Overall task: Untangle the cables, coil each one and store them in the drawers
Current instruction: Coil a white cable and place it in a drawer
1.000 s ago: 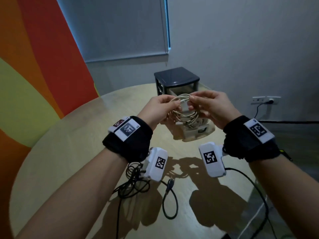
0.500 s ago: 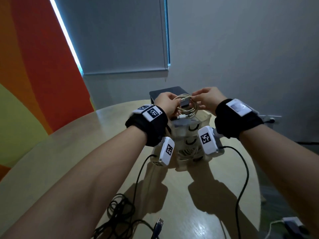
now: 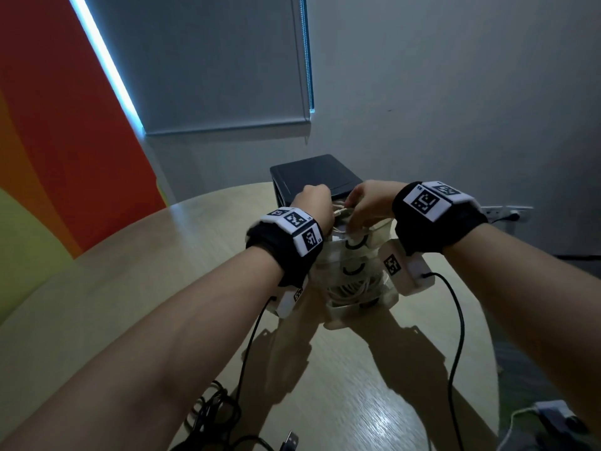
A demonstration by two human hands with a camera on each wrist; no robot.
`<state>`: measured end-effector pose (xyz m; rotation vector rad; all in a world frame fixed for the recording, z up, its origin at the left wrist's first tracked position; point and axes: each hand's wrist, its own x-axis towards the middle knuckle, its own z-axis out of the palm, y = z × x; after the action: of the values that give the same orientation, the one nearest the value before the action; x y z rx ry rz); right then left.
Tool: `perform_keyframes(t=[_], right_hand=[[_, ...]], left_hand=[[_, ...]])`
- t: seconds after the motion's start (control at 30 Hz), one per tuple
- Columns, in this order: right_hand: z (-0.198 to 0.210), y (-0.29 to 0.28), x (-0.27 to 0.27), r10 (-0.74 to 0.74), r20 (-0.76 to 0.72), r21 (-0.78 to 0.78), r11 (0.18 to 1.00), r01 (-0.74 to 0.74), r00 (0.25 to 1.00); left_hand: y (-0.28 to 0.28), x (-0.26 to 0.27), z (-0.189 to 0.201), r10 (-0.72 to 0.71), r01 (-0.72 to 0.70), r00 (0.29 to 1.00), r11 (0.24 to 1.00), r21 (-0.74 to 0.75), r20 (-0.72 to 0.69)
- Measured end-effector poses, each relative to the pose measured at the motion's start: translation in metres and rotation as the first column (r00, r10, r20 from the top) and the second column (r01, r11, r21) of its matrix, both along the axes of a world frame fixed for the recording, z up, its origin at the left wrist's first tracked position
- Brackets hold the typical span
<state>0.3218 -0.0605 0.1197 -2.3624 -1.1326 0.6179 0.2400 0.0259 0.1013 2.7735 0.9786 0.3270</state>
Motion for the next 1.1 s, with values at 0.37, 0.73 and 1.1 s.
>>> perform_keyframes(t=[0.37,0.73,1.1], right_hand=[[-0.009,0.015,-0.014,0.02,0.407,-0.165,0.985,0.052,0.913],[-0.019,0.043,-0.016,-0.285,-0.191,0.19,0.928,0.32,0.939],[-0.014,0.044,-0.026,-0.214,-0.557,0.234,0.887,0.399,0.802]], left_hand=[[-0.001,-0.026,0.002,-0.104,0.105,0.994,0.988,0.117,-0.017],[0.032,-0.085,-0.009,-0.073,0.062,0.966,0.997,0.052,0.247],[0.033,-0.132,-0.028,-0.002,0.012,0.983,0.999,-0.05,0.185]])
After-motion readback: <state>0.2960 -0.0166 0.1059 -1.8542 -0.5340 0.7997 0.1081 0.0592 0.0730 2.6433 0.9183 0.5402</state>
